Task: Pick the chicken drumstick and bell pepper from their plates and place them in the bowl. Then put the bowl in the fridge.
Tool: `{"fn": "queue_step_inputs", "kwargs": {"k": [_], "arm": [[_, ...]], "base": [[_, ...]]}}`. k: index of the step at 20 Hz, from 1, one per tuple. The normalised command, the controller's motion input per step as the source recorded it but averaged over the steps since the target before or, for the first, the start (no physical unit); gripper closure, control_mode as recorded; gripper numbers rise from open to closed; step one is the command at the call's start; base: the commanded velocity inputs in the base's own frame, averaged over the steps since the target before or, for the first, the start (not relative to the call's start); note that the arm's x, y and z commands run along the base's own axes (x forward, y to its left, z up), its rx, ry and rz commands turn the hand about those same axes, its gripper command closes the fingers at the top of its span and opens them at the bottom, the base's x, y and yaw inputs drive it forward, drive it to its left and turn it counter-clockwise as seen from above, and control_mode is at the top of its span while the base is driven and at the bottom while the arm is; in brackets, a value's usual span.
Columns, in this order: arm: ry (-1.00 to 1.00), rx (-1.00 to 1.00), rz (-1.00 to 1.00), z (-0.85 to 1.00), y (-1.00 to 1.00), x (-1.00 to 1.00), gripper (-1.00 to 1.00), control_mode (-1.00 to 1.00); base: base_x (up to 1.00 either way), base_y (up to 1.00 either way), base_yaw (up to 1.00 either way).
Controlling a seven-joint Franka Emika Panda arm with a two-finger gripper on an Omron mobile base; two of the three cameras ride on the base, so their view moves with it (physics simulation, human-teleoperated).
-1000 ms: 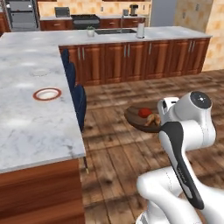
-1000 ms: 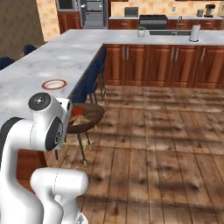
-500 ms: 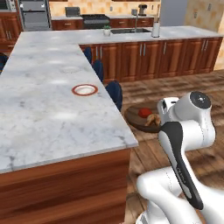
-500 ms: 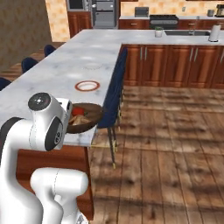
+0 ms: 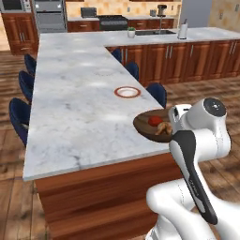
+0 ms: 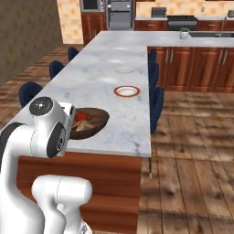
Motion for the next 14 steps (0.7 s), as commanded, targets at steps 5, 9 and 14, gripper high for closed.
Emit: {"fn": "queue_step_inputs", "kwargs": {"k": [5, 9, 14], "arm": [[0.0, 0.0, 0.0, 0.0, 0.0, 0.0, 1.0, 1.0], [0.0, 0.0, 0.0, 0.0, 0.0, 0.0, 1.0, 1.0], [0.0, 0.0, 0.0, 0.0, 0.0, 0.0, 1.0, 1.0]], "base": [[0.0, 0.94, 0.0], [0.0, 0.94, 0.0], [0.03, 0.94, 0.0]]}}
